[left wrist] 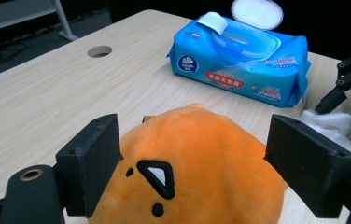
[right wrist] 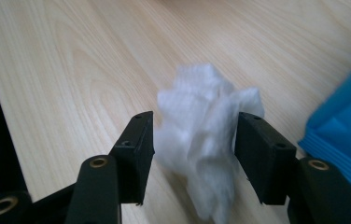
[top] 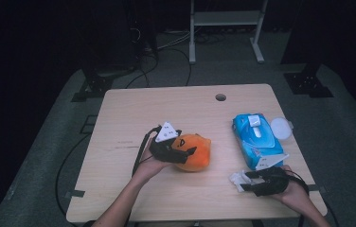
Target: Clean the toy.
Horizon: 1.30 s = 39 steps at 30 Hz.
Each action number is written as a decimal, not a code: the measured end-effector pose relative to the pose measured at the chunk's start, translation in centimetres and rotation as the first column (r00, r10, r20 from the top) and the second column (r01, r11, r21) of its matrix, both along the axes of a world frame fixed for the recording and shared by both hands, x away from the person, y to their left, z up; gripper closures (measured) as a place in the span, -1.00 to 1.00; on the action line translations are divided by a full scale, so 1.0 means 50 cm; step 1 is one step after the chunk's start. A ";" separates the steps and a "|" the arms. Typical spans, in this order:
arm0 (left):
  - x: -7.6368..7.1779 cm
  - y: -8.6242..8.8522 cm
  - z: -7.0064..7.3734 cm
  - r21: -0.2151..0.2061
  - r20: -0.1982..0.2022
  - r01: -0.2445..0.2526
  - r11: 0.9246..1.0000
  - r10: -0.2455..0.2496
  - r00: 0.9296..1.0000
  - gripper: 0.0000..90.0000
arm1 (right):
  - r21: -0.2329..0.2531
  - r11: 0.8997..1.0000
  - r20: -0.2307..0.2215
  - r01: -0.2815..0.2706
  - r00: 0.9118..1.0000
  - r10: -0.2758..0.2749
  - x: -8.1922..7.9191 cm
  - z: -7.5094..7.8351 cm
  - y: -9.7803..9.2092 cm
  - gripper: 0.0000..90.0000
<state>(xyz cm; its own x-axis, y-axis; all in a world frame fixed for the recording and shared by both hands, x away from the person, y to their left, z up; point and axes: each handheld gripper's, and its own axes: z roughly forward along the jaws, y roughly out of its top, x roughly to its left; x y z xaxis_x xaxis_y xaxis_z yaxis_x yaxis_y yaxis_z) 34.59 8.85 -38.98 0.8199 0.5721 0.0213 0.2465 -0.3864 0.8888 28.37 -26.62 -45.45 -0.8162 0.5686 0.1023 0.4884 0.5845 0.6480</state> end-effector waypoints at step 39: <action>-0.079 0.206 -0.042 -0.020 -0.010 -0.154 0.988 0.154 0.988 -0.72 | 0.164 0.983 0.053 0.080 0.995 -0.090 -0.031 0.032 -0.082 -0.08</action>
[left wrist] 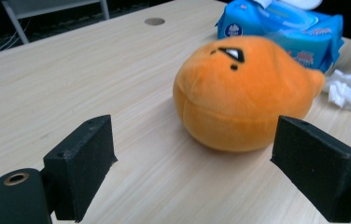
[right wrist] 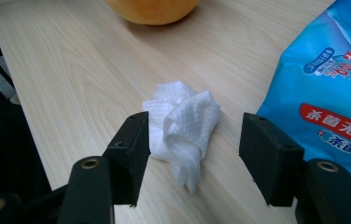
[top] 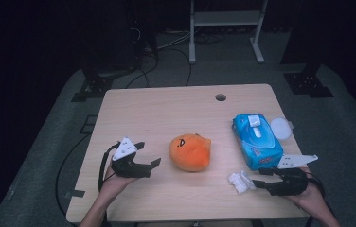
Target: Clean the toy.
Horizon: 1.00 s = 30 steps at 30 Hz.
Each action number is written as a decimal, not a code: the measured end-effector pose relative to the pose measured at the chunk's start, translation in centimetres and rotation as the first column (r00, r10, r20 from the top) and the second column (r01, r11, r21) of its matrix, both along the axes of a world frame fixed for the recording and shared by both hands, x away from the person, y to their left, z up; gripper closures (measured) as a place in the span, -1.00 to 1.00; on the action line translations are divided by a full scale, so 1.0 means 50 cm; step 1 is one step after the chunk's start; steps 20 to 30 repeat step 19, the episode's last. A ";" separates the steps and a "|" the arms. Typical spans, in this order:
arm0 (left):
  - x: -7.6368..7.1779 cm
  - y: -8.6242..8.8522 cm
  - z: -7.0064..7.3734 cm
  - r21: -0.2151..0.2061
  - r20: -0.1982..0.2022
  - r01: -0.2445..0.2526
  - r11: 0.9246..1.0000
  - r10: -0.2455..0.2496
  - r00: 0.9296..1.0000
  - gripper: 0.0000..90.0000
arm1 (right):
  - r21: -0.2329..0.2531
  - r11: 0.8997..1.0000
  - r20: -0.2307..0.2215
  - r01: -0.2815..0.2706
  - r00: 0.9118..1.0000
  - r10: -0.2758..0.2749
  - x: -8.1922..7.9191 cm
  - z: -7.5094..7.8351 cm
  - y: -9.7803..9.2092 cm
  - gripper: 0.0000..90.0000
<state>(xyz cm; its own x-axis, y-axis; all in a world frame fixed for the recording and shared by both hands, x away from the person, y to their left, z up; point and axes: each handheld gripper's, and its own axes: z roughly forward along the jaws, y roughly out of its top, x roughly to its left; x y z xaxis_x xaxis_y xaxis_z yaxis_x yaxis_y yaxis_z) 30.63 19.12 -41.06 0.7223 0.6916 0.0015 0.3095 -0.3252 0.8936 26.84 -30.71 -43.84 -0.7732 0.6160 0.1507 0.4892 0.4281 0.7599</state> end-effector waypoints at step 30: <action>-0.029 0.012 -0.071 0.041 -0.059 -0.008 0.999 0.011 0.998 -0.76 | 0.022 1.000 0.012 0.015 1.000 -0.015 -0.005 -0.016 -0.005 -0.11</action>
